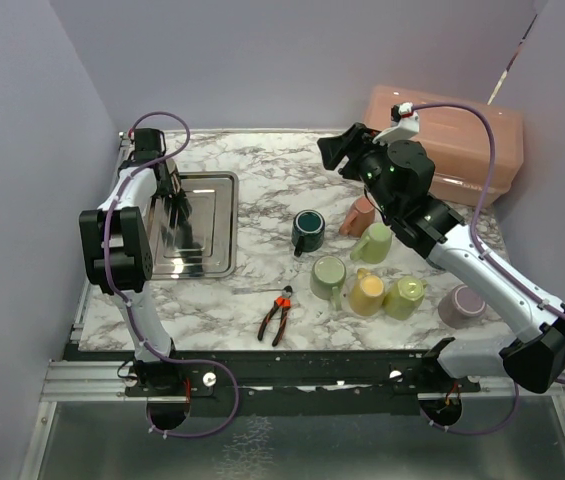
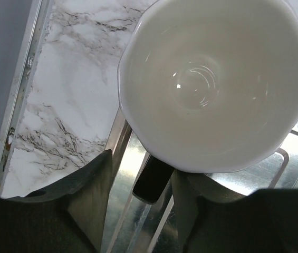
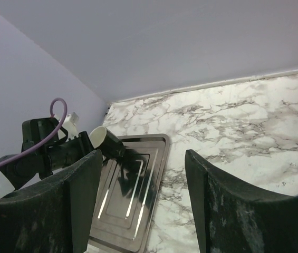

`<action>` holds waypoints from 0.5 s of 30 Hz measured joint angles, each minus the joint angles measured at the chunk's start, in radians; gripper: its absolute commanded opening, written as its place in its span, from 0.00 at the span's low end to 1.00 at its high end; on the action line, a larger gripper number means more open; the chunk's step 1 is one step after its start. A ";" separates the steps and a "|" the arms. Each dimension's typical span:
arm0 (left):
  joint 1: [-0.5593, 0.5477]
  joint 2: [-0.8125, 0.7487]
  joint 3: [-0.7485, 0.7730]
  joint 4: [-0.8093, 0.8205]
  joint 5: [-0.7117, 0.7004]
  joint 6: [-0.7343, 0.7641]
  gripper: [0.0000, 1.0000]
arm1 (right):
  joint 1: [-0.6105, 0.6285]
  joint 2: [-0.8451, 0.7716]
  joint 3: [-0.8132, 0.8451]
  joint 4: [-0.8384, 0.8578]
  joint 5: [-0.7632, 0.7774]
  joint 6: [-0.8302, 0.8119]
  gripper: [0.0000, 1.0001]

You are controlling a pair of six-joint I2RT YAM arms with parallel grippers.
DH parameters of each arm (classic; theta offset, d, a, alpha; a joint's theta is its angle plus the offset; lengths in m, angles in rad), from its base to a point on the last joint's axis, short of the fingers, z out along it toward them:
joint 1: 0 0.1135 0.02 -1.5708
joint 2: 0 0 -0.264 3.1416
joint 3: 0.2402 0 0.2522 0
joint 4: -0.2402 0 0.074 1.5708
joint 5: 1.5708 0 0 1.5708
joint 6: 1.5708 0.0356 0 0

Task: Turn the mug right side up
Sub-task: Place the cup on the tray.

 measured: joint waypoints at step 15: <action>-0.001 0.015 0.025 -0.021 -0.153 -0.034 0.73 | -0.004 0.000 0.000 0.000 -0.012 0.000 0.68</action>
